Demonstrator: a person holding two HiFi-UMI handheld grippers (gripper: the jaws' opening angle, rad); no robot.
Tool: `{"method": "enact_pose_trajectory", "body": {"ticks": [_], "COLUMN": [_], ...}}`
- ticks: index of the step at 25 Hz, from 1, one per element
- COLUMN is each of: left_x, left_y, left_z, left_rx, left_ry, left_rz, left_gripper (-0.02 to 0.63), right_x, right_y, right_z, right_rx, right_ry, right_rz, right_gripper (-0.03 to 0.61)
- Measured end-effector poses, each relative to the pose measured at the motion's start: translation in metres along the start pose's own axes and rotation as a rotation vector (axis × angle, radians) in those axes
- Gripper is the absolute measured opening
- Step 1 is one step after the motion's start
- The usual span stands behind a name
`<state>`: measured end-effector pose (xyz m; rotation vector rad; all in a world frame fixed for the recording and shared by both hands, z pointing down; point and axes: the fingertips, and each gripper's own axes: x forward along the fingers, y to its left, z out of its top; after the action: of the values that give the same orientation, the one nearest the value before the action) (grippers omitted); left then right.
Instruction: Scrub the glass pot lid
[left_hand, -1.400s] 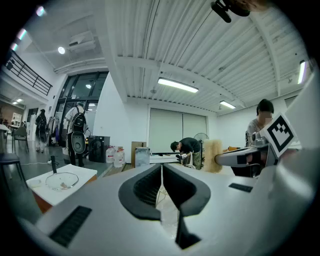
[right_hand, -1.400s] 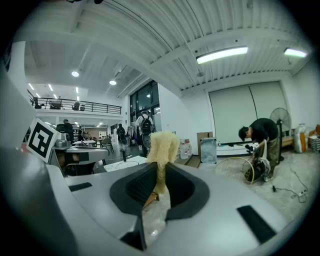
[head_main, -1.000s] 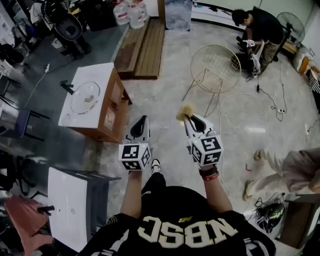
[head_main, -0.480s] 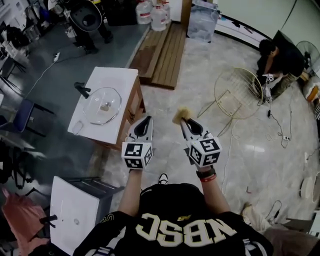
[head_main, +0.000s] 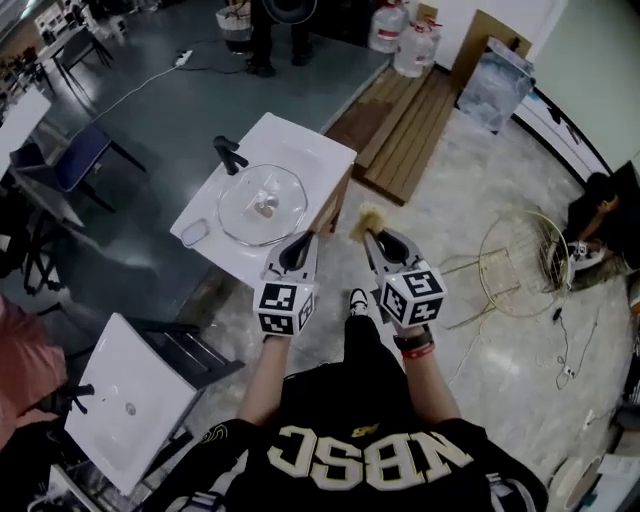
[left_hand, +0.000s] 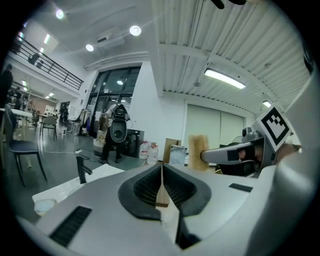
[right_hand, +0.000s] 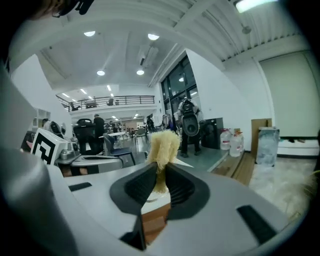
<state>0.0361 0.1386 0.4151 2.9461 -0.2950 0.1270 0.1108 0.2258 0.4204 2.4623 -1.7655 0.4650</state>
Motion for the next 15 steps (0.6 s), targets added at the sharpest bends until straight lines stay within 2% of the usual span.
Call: {"method": "enact_pose_trajectory", "body": {"ticks": [4, 9, 12, 15], "left_x": [0.022, 0.043, 0.046, 0.048], "left_y": [0.071, 0.168, 0.205, 0.238], "left_z": [-0.002, 0.002, 0.014, 0.020], "left_rx": [-0.012, -0.038, -0.067, -0.088], "left_ry": [-0.014, -0.018, -0.029, -0.050], "left_rz": [0.152, 0.418, 0.545, 0.651], "left_gripper": [0.025, 0.025, 0.025, 0.025], "right_x": [0.095, 0.222, 0.270, 0.309], "right_y": [0.007, 0.040, 0.064, 0.084], "right_z": [0.008, 0.035, 0.053, 0.061], "right_rx": [-0.032, -0.107, -0.155, -0.184], "right_ry": [0.020, 0.085, 0.105, 0.122], "right_rz": [0.152, 0.431, 0.581, 0.693], "right_gripper": [0.063, 0.063, 0.063, 0.063]}}
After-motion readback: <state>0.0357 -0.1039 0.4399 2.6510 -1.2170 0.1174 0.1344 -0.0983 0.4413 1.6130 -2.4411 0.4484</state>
